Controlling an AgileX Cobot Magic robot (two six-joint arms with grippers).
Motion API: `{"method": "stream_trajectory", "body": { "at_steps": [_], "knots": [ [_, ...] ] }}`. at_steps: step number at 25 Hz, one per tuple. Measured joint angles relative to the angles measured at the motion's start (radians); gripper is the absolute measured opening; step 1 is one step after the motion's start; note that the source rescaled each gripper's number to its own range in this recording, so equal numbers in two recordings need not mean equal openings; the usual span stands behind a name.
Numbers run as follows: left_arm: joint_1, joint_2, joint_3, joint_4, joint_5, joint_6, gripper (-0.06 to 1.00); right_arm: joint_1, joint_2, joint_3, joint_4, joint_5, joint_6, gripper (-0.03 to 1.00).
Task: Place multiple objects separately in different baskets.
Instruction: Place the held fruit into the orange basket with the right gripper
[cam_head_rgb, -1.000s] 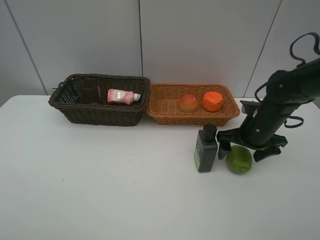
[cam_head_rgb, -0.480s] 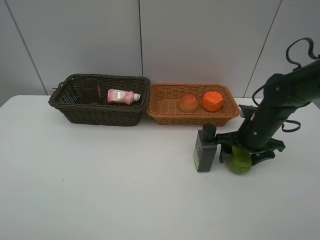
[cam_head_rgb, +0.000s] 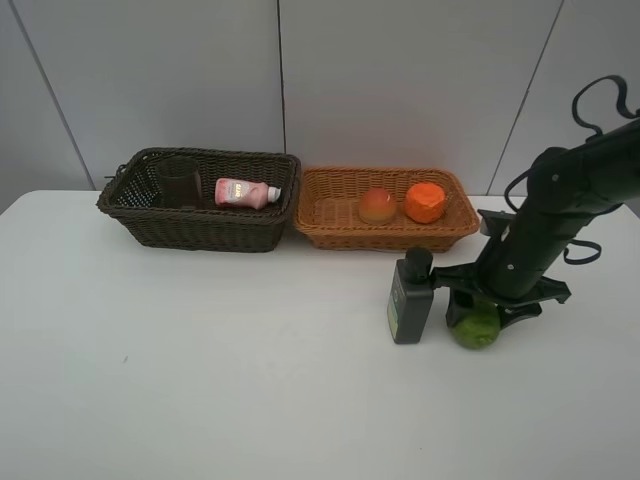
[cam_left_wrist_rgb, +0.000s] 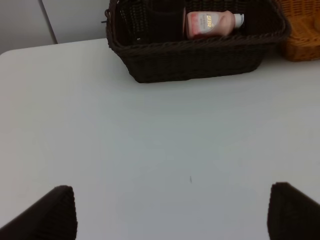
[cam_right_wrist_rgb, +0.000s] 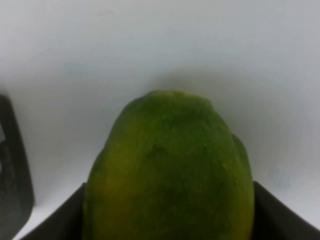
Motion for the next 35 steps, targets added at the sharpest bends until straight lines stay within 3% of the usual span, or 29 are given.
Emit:
{"method": "stream_trajectory", "body": {
  "at_steps": [17,27,30,35],
  "knots": [
    [0.0,0.0,0.0,0.0,0.0,0.0,0.94,0.0,-0.108,-0.001,-0.021,0.001,0.0,0.33],
    [0.0,0.0,0.0,0.0,0.0,0.0,0.94,0.002,-0.166,-0.186,-0.077,0.051,-0.004,0.33],
    [0.0,0.0,0.0,0.0,0.0,0.0,0.94,0.012,-0.166,-0.239,-0.077,0.011,-0.054,0.33],
    [0.0,0.0,0.0,0.0,0.0,0.0,0.94,0.023,-0.165,-0.265,-0.07,-0.153,-0.164,0.33]
  ]
}}
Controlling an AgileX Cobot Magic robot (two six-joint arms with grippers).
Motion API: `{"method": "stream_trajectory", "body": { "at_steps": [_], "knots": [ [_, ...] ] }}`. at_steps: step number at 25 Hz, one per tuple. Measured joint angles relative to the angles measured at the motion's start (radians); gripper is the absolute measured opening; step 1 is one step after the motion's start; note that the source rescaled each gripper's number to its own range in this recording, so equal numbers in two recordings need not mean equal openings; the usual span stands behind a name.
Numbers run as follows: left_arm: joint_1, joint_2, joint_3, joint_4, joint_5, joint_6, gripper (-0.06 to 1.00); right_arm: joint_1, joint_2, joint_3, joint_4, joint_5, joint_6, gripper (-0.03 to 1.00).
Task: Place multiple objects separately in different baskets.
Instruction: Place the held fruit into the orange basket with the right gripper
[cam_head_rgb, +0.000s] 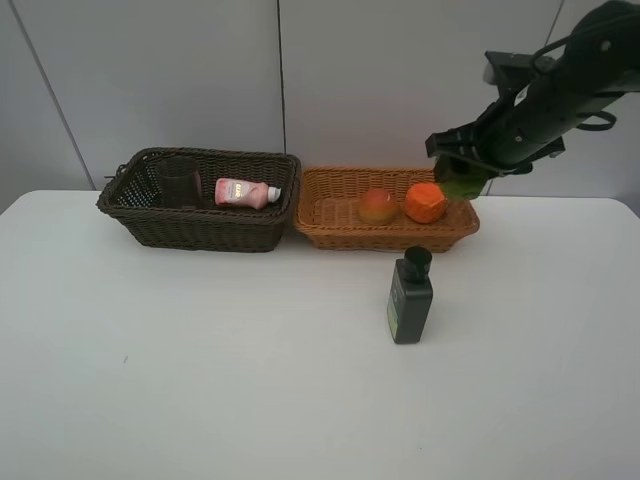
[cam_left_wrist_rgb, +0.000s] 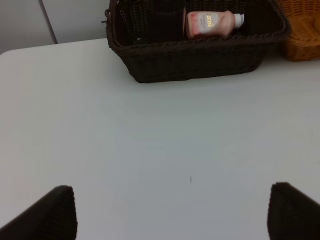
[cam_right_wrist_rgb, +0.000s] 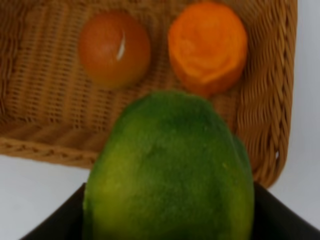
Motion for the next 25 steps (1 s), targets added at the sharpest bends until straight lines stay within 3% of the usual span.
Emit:
{"method": "stream_trajectory", "body": {
  "at_steps": [5,12,25],
  "knots": [
    [0.0,0.0,0.0,0.0,0.0,0.0,0.94,0.001,0.035,-0.002,0.0,-0.165,-0.076,0.33],
    [0.0,0.0,0.0,0.0,0.0,0.0,0.94,0.006,0.145,-0.002,0.0,-0.337,-0.097,0.33],
    [0.0,0.0,0.0,0.0,0.0,0.0,0.94,0.035,0.304,-0.002,0.001,-0.49,-0.098,0.33]
  ]
}}
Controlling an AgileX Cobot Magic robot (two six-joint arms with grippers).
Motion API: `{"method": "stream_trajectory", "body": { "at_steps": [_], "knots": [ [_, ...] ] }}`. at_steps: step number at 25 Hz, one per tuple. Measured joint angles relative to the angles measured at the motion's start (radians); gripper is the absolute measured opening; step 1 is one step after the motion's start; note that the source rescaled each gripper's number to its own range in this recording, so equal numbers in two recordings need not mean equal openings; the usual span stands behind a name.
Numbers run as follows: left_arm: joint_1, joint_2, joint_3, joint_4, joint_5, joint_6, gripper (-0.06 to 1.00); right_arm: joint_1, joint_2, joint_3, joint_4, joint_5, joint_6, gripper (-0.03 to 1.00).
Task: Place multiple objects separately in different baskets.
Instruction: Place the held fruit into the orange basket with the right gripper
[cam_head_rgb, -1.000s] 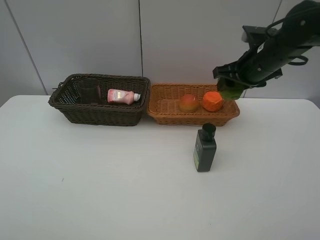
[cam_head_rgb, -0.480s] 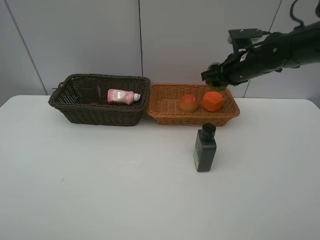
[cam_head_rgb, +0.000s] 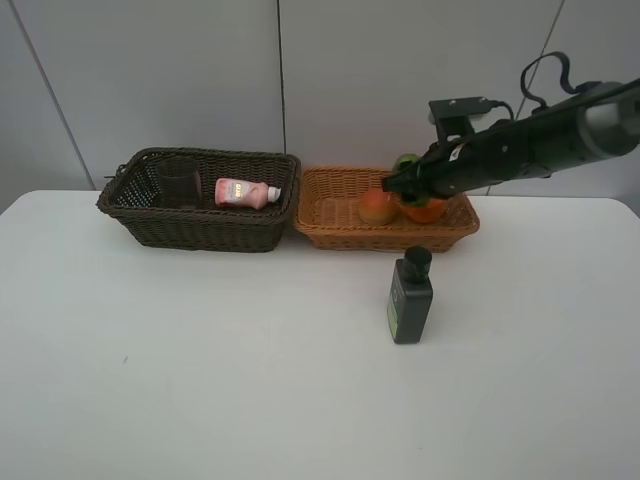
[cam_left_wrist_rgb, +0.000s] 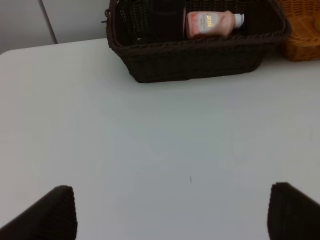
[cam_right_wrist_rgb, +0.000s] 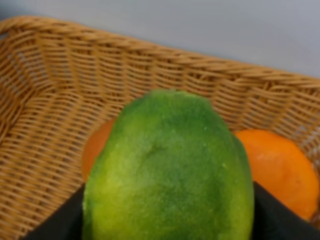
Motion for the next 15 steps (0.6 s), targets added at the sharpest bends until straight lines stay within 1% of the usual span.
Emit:
{"method": "stream_trajectory", "body": {
  "at_steps": [7,15],
  "knots": [
    [0.0,0.0,0.0,0.0,-0.001,0.0,0.94,0.0,0.013,0.0,0.0,-0.036,0.0,0.33],
    [0.0,0.0,0.0,0.0,-0.001,0.0,0.94,0.0,0.013,0.0,0.001,-0.043,0.0,0.33]
  ]
}}
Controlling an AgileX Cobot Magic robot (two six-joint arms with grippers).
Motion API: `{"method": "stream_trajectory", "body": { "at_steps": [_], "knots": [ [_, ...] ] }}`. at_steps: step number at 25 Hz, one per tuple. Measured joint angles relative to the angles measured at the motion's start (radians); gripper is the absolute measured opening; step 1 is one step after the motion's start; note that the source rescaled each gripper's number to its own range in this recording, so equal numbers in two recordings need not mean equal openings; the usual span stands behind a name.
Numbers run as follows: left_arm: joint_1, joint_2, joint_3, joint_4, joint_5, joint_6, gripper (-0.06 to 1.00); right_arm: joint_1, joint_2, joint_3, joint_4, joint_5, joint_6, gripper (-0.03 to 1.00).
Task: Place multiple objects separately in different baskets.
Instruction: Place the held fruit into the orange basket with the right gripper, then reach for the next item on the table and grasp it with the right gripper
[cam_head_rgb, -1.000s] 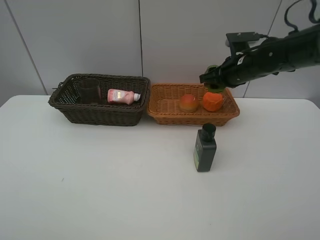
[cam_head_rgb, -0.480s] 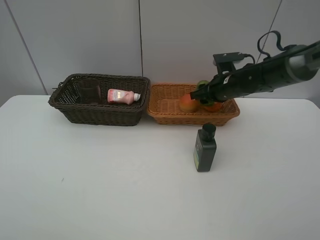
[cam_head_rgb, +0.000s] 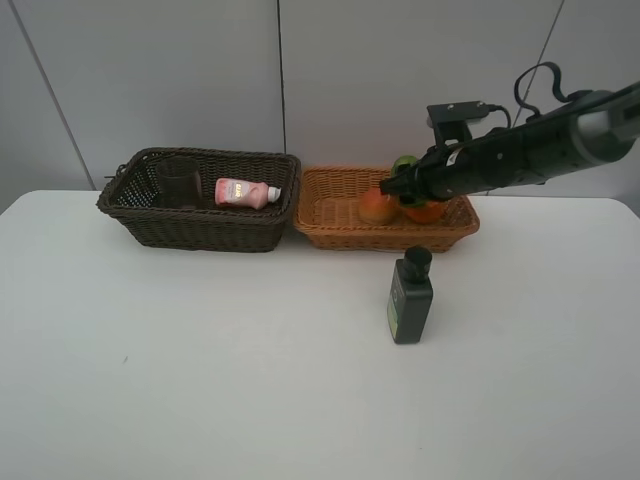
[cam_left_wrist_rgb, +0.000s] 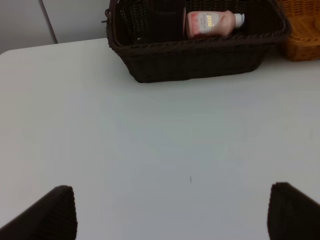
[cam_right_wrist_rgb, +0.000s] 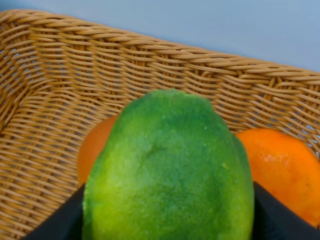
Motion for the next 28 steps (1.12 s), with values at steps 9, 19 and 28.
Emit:
{"method": "stream_trajectory", "body": {
  "at_steps": [9,19,28],
  "knots": [
    [0.0,0.0,0.0,0.0,0.0,0.0,0.94,0.0,0.0,0.0,0.0,-0.069,0.0,0.61],
    [0.0,0.0,0.0,0.0,0.0,0.0,0.94,0.0,0.0,0.0,0.0,-0.077,0.0,0.98],
    [0.0,0.0,0.0,0.0,0.0,0.0,0.94,0.023,-0.048,0.0,0.0,-0.054,0.008,0.98]
  ]
}}
